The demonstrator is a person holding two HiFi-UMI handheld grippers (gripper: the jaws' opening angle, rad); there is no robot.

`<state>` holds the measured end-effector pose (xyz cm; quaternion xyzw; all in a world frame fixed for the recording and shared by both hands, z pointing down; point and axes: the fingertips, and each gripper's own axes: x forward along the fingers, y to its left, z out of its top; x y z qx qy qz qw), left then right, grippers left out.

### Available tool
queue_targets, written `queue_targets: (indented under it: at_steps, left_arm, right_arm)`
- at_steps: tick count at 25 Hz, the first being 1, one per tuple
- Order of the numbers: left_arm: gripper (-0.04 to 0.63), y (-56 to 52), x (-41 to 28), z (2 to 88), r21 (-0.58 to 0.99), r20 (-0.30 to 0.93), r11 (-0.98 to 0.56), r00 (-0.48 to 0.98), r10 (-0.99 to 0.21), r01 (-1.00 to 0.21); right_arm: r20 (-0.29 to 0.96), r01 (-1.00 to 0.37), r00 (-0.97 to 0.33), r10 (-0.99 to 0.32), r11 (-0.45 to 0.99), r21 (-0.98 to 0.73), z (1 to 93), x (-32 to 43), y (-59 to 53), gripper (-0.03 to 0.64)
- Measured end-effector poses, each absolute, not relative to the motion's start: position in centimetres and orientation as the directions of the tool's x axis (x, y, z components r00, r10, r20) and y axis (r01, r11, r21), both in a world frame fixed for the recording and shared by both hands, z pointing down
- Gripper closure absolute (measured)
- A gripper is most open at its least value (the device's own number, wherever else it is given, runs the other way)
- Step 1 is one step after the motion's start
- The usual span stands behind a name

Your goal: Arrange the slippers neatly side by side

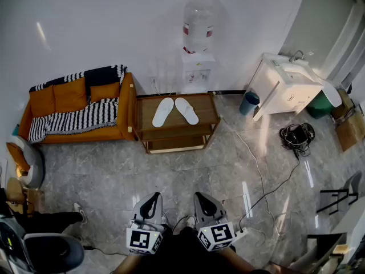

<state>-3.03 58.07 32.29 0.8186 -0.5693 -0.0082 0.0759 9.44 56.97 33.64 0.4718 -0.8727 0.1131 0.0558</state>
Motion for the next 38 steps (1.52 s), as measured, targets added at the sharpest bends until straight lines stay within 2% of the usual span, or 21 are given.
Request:
queue_targets:
  at_steps: [13, 38]
  left_arm:
    - [0.581, 57.6, -4.7, 32.4, 0.135, 0.068, -0.346, 0.357, -0.932, -0.929]
    - [0.581, 55.7, -14.1, 33.9, 0.147, 0.075, -0.392, 0.405, -0.911, -0.908]
  right_arm:
    - [0.199, -0.837, -0.547, -0.813, 0.522, -0.165, 33.8, 7.8, 56.5, 0.604]
    - [0.224, -0.867, -0.499, -0.837, 0.480, -0.136, 35.7, -1.4, 55.5, 0.604]
